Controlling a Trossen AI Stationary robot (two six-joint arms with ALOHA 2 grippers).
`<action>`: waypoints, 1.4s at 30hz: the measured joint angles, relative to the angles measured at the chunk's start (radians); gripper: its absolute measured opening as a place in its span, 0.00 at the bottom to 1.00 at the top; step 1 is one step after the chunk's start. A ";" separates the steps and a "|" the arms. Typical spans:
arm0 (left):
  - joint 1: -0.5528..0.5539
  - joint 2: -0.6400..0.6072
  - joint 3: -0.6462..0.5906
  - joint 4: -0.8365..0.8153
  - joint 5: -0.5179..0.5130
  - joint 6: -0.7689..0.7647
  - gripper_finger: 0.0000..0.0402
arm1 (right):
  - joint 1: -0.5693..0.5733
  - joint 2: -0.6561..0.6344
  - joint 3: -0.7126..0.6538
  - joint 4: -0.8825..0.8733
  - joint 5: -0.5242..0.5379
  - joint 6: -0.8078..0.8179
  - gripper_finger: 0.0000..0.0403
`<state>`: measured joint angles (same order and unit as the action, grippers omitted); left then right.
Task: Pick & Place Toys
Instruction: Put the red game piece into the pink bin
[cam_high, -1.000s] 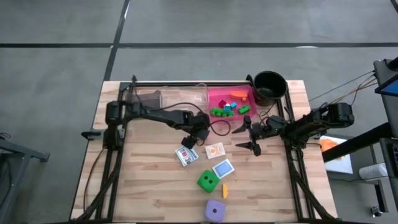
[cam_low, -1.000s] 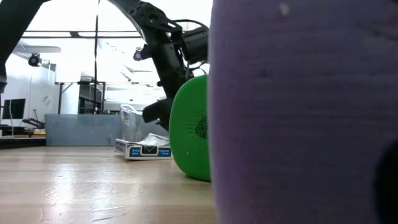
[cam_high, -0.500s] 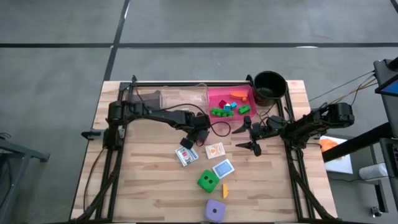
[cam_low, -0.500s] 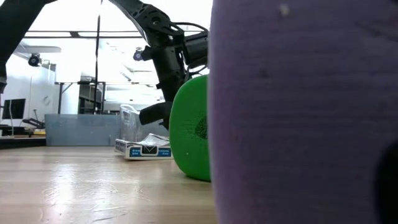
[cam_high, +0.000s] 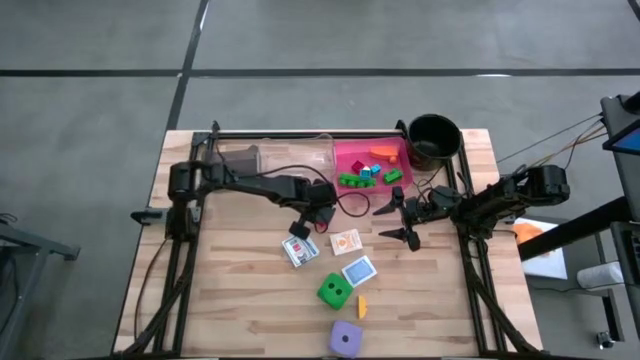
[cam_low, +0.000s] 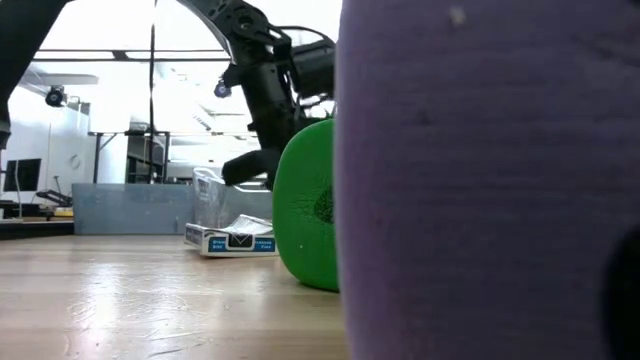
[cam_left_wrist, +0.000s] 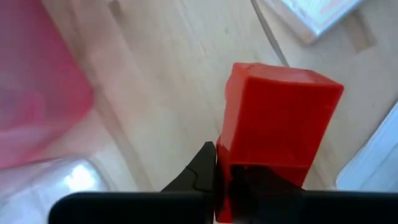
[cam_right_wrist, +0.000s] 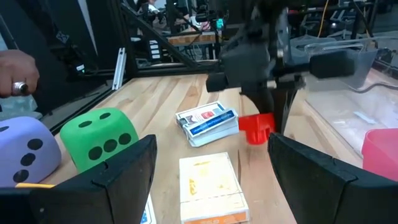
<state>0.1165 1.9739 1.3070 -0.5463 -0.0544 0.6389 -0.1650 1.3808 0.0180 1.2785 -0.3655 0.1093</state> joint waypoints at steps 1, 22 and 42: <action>0.000 -0.009 0.000 0.001 0.000 -0.004 0.04 | 0.000 0.000 -0.001 0.000 0.000 0.000 0.76; 0.193 -0.075 -0.093 0.779 0.283 -0.439 0.03 | 0.019 -0.001 -0.007 0.038 0.000 -0.004 0.76; 0.214 0.028 -0.002 0.700 0.094 -0.541 0.03 | 0.026 0.000 -0.007 0.047 0.000 -0.005 0.76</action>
<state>0.3302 2.0018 1.3048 0.1536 0.0395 0.0982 -0.1390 1.3804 0.0105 1.3254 -0.3653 0.1047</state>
